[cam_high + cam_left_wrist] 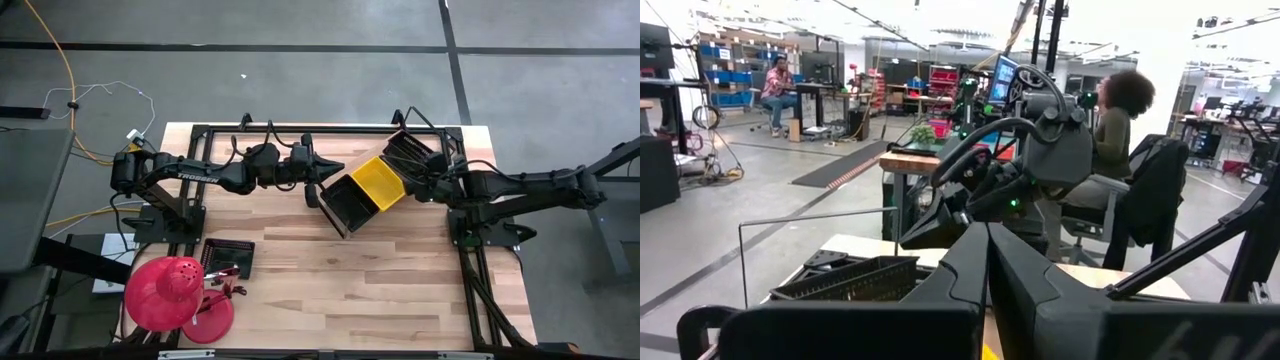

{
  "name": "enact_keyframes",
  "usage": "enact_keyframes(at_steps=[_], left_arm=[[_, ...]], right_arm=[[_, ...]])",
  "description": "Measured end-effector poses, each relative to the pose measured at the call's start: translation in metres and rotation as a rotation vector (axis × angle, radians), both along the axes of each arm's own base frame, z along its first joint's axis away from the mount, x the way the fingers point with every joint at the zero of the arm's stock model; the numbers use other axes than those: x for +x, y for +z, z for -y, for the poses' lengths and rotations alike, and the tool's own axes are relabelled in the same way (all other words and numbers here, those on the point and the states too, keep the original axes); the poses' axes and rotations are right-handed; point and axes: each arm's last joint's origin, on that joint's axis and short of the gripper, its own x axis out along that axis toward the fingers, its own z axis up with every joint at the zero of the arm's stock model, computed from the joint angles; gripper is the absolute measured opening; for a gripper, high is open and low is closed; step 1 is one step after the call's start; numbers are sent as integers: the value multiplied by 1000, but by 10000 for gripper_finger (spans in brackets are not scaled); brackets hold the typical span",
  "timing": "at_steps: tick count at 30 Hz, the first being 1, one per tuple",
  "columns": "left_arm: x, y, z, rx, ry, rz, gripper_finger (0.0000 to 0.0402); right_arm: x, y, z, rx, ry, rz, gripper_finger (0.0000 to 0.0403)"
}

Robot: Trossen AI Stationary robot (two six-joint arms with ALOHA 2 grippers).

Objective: Stack baskets on shelf by color
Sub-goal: Stack the black bin on top of the black bin on the shelf

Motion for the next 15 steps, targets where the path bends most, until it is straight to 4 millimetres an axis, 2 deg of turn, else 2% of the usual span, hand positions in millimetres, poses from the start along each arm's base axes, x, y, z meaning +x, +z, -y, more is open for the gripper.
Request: enact_keyframes(at_steps=[6,15], left_arm=[[0,0,0,-1,0,-4,0],[1,-1,2,-6,-7,-10,0]], right_arm=[[4,-3,-1,45,10,10,0],[13,-33,0,48,-25,-5,0]])
